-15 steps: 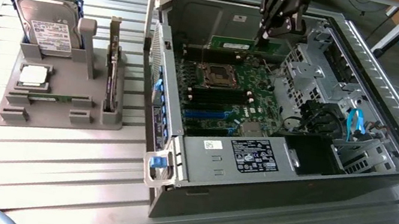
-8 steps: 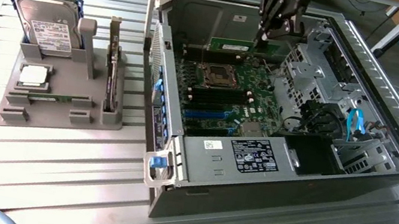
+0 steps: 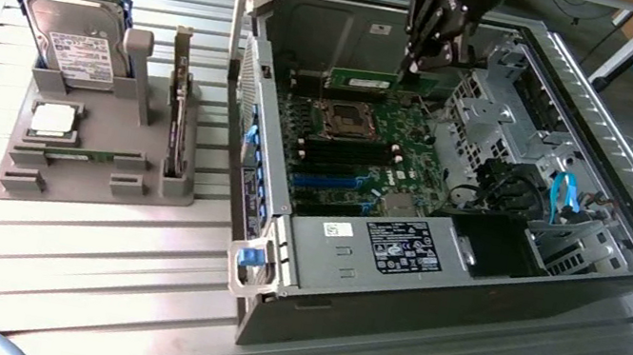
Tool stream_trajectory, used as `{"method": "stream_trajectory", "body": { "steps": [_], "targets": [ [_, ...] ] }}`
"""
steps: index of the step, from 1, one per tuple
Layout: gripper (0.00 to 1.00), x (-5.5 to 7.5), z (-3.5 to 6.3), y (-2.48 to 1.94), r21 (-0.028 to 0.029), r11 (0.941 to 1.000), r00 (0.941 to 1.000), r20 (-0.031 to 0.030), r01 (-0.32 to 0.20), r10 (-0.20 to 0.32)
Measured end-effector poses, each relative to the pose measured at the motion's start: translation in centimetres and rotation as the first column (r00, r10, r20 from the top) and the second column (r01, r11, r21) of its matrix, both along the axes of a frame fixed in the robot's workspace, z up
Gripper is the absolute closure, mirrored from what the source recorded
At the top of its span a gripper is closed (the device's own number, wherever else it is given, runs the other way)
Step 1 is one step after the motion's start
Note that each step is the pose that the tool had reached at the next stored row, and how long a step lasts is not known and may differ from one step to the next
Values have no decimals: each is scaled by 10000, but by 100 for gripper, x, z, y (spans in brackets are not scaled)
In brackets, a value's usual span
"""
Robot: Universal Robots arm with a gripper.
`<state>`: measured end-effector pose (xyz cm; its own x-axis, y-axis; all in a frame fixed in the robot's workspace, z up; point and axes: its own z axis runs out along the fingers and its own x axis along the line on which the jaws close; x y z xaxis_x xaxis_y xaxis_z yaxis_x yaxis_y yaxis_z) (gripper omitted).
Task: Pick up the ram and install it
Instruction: 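Insert the ram into the slot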
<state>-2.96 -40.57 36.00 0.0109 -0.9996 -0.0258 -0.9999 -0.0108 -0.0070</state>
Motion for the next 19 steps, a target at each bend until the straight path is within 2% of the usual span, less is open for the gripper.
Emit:
{"method": "stream_trajectory", "body": {
  "steps": [19],
  "targets": [
    [88, 0, -318, 0, 0, 10000, 10000, 0, 0, 0]
  ]
}}
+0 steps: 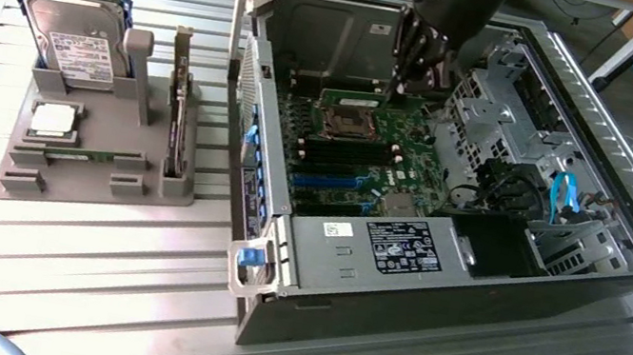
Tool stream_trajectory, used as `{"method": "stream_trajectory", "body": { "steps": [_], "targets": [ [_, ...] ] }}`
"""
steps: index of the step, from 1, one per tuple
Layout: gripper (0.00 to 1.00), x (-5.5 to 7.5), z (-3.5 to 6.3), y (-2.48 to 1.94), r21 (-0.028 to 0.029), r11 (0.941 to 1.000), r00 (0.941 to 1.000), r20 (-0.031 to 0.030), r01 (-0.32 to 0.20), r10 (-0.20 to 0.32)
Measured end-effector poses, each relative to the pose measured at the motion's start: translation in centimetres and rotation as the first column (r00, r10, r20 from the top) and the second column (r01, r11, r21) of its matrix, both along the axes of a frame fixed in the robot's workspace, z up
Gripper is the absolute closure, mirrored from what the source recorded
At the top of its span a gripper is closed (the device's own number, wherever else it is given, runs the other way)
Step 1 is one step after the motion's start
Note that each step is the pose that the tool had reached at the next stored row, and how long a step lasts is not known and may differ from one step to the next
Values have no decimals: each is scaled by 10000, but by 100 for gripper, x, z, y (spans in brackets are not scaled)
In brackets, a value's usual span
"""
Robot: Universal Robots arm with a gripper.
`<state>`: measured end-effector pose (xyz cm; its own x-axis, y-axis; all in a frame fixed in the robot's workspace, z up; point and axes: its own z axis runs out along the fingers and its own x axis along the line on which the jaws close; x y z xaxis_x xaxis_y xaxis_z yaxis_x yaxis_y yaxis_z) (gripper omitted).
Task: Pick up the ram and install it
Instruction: 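Insert the ram into the slot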
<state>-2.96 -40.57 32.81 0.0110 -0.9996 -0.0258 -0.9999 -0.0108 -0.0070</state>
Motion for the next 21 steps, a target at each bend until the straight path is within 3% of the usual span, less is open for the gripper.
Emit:
{"method": "stream_trajectory", "body": {
  "steps": [21],
  "targets": [
    [88, 0, -287, 0, 0, 10000, 10000, 0, 0, 0]
  ]
}}
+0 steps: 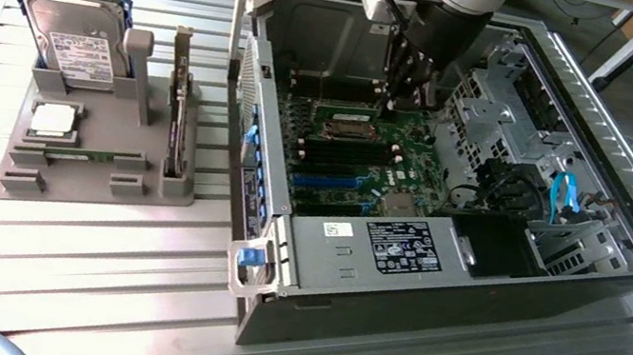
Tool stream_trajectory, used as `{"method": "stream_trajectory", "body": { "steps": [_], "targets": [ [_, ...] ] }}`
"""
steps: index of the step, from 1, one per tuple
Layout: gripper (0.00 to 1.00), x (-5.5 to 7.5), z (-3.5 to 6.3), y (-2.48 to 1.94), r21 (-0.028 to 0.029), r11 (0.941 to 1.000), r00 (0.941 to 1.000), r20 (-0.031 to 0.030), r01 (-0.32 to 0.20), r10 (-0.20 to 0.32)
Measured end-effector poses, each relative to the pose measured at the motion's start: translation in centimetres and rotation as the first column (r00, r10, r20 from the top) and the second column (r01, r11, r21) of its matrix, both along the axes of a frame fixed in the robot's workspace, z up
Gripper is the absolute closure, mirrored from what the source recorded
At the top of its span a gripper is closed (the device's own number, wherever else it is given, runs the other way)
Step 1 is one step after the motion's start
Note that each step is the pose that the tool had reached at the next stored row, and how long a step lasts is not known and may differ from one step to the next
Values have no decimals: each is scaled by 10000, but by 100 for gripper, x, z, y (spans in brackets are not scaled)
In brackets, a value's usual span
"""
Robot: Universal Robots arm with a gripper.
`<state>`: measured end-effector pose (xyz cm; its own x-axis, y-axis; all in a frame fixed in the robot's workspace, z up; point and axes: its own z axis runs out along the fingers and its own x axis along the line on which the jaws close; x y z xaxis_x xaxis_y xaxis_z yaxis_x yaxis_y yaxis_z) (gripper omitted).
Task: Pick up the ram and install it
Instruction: 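Insert the ram into the slot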
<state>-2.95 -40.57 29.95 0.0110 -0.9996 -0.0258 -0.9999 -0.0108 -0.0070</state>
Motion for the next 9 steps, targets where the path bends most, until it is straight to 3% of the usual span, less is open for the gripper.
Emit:
{"method": "stream_trajectory", "body": {
  "steps": [9],
  "targets": [
    [88, 0, -121, 0, 0, 10000, 10000, 0, 0, 0]
  ]
}}
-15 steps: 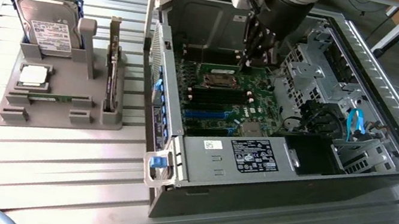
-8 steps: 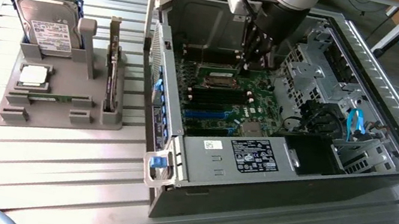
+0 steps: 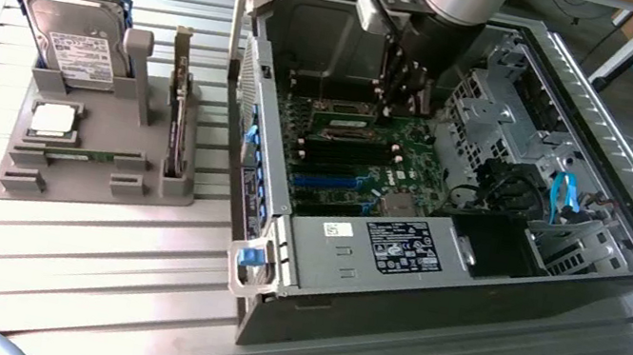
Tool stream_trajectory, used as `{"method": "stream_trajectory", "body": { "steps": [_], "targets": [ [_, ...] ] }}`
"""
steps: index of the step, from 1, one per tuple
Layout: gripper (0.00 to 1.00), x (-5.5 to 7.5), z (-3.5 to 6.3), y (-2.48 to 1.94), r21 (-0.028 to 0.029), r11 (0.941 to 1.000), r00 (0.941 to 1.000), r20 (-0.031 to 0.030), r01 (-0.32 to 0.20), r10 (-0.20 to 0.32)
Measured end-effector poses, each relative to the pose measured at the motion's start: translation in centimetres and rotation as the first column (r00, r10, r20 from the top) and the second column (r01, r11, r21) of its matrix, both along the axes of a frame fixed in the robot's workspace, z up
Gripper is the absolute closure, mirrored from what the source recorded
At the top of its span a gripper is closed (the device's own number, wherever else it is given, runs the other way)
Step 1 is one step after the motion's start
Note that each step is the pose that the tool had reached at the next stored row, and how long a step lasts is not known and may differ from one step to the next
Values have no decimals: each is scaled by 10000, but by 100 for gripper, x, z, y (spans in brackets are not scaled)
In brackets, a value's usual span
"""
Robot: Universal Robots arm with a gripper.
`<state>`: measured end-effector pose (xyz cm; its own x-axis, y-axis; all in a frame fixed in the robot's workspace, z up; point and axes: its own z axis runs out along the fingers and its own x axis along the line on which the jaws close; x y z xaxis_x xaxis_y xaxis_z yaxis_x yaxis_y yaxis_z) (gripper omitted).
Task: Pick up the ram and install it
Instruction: 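Insert the ram into the slot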
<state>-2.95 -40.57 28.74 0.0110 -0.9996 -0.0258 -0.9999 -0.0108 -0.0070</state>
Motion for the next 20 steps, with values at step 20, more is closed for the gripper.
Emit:
{"method": "stream_trajectory", "body": {
  "steps": [20],
  "targets": [
    [88, 0, -158, 0, -1, 10000, 10000, 0, 0, 0]
  ]
}}
